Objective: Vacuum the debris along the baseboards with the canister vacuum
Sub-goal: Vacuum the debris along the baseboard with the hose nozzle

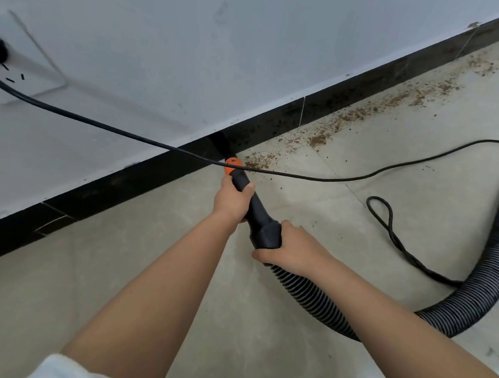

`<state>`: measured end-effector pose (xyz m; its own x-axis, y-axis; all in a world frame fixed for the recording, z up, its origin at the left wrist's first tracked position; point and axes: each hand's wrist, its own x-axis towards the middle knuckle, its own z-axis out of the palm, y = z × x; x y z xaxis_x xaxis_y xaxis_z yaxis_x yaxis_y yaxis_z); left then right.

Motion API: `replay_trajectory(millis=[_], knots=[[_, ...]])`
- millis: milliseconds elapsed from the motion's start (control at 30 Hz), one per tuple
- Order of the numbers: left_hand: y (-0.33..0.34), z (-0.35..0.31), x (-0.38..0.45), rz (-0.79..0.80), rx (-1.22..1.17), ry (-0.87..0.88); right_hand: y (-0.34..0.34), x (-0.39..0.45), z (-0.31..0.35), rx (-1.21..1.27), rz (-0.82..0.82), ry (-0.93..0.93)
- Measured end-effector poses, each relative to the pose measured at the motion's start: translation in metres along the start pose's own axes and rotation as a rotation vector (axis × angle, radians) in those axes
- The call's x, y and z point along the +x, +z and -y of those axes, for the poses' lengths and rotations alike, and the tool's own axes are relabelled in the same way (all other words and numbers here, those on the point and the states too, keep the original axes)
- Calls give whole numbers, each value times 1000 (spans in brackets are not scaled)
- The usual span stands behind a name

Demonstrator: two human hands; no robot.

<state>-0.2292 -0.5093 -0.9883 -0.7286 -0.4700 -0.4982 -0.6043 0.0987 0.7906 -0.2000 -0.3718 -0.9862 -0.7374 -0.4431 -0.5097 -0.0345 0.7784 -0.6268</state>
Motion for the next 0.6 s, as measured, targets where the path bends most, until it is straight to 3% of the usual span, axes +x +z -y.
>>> replay_trajectory(millis=[600], knots=[[5,-2,12,106,51,13,2,8,-3,-41,-58,37]])
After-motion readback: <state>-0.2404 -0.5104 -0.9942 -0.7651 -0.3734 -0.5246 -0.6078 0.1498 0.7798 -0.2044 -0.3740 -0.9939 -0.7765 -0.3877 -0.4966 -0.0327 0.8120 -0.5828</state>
